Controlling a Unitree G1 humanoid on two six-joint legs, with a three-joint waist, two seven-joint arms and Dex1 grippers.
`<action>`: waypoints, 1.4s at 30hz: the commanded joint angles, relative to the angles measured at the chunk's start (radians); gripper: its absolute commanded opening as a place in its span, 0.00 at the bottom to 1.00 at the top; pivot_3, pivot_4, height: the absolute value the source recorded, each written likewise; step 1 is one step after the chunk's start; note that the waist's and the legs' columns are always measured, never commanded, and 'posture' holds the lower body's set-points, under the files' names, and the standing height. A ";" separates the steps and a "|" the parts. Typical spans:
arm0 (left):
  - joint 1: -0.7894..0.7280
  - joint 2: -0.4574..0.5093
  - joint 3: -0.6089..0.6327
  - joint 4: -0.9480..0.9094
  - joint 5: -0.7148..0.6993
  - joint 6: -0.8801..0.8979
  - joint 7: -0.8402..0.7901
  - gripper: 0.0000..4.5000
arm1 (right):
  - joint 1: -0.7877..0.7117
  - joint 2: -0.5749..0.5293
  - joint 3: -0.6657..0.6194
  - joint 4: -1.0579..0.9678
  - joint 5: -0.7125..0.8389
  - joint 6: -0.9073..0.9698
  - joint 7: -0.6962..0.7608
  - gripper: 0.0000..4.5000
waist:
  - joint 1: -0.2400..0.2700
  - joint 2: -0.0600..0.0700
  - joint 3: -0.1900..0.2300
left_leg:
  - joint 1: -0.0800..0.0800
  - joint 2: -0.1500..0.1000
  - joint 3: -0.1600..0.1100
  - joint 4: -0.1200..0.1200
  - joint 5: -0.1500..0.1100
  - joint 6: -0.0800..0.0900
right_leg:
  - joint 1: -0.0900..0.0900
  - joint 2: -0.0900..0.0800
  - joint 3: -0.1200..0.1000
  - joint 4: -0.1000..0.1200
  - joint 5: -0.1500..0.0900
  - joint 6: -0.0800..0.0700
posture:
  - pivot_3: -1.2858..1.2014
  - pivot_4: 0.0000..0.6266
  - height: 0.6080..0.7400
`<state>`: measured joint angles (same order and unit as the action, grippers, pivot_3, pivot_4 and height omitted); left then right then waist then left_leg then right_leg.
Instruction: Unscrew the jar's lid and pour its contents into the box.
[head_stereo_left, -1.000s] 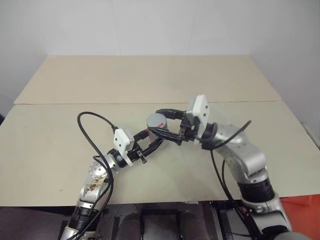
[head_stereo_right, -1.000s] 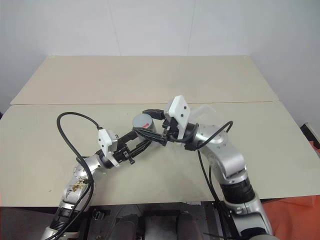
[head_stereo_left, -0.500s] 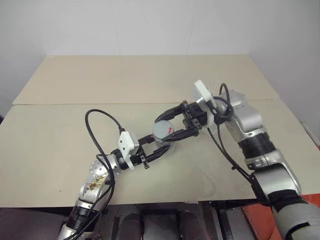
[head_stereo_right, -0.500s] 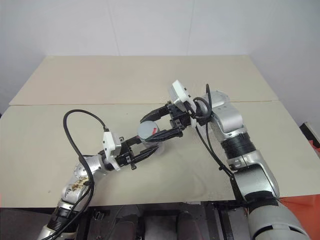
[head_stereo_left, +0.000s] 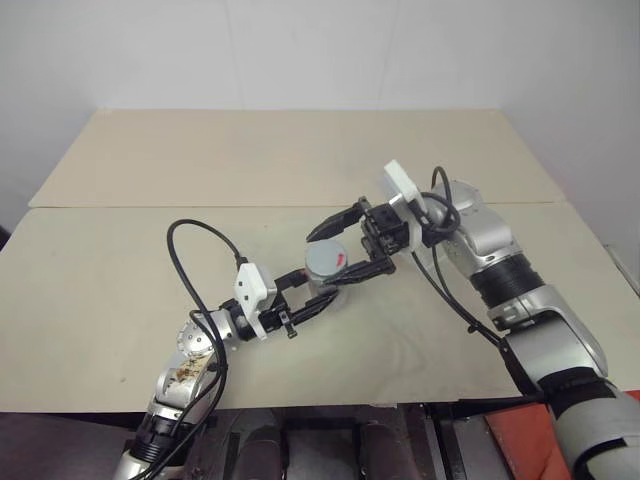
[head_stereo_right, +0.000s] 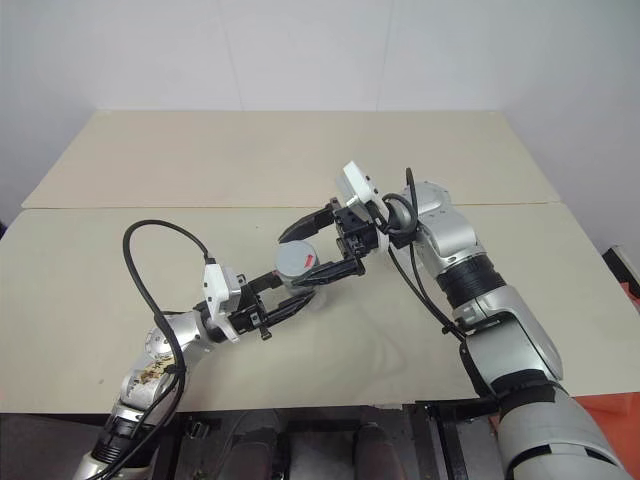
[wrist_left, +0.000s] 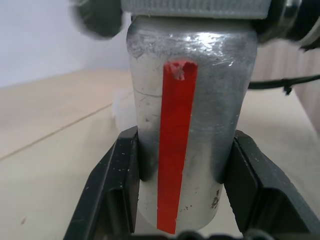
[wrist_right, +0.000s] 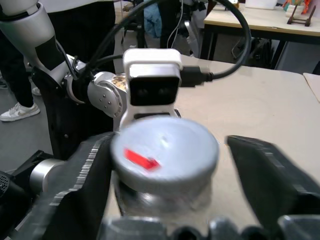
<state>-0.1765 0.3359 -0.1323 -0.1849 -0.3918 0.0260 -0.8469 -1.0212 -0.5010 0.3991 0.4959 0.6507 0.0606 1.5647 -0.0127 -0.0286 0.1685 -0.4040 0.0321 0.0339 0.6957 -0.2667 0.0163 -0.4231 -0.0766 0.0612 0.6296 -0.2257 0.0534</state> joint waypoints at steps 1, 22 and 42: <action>-0.007 -0.009 0.007 -0.024 -0.016 -0.014 -0.006 0.45 | 0.037 -0.017 -0.122 -0.100 0.021 0.003 0.045 0.99 | 0.002 0.000 0.000 | 0.000 0.000 0.000 0.000 0.000 0.000 | 0.000 0.000 0.000 0.000 0.000 0.000 | 0.52 0.24 1.00; -0.041 -0.049 0.031 0.077 0.115 -0.104 0.122 0.45 | 0.516 0.133 -0.172 -1.075 -0.337 0.453 -1.027 0.99 | 0.000 0.000 0.000 | 0.000 -0.001 -0.001 0.000 0.000 0.000 | -0.001 0.000 0.000 0.001 0.000 0.000 | 0.52 0.24 1.00; -0.013 -0.033 0.084 0.071 0.028 -0.095 0.062 0.45 | 0.534 0.142 -0.208 -0.982 -0.396 0.414 -1.023 0.99 | -0.002 0.000 0.000 | 0.000 -0.001 0.004 0.000 0.000 0.000 | 0.000 0.001 0.000 0.000 0.000 0.000 | 0.52 0.24 1.00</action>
<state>-0.1899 0.2958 -0.0758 -0.0929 -0.3288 -0.0527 -0.7707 -0.4891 -0.3536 0.2437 -0.4662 0.2420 0.4954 0.5417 -0.0145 -0.0287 0.1683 -0.4043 0.0313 0.0379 0.6961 -0.2665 0.0161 -0.4231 -0.0757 0.0614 0.6298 -0.2258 0.0537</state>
